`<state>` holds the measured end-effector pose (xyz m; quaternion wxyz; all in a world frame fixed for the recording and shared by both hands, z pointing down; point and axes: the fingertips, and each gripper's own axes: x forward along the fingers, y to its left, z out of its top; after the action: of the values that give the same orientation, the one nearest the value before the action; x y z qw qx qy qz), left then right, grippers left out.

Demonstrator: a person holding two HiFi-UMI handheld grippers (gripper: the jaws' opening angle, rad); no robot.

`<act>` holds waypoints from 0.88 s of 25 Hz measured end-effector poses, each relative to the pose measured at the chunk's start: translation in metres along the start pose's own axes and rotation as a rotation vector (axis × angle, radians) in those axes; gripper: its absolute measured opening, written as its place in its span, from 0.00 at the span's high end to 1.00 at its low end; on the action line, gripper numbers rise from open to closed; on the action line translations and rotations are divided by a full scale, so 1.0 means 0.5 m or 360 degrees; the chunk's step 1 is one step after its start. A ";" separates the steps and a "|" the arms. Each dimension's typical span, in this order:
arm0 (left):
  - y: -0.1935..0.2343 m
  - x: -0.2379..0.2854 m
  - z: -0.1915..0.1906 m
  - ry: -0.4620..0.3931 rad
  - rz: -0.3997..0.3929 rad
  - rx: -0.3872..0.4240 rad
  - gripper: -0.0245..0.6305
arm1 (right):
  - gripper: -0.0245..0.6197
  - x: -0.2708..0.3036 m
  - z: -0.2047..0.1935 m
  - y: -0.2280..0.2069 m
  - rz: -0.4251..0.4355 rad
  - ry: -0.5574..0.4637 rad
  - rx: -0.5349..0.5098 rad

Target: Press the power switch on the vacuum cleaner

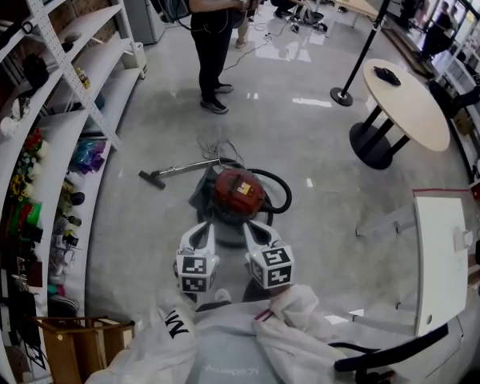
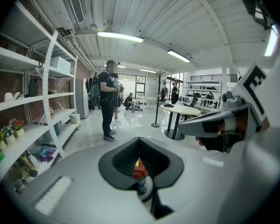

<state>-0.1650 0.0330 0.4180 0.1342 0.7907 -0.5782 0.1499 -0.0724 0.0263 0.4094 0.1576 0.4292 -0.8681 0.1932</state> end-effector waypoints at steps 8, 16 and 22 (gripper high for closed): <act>0.006 -0.054 -0.041 0.0006 -0.0037 -0.0013 0.96 | 0.96 -0.029 -0.027 0.035 -0.0072 -0.0001 0.0011; 0.000 -0.066 -0.041 -0.0020 -0.0075 -0.0010 0.96 | 0.96 -0.045 -0.023 0.049 -0.0111 -0.0020 -0.0009; -0.023 -0.064 -0.034 -0.0006 -0.0117 -0.0024 0.96 | 0.96 -0.067 -0.026 0.041 -0.0128 -0.0025 0.0007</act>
<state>-0.1647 0.0707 0.4207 0.1445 0.8107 -0.5501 0.1389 -0.0683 0.0669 0.4021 0.1574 0.4656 -0.8509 0.1853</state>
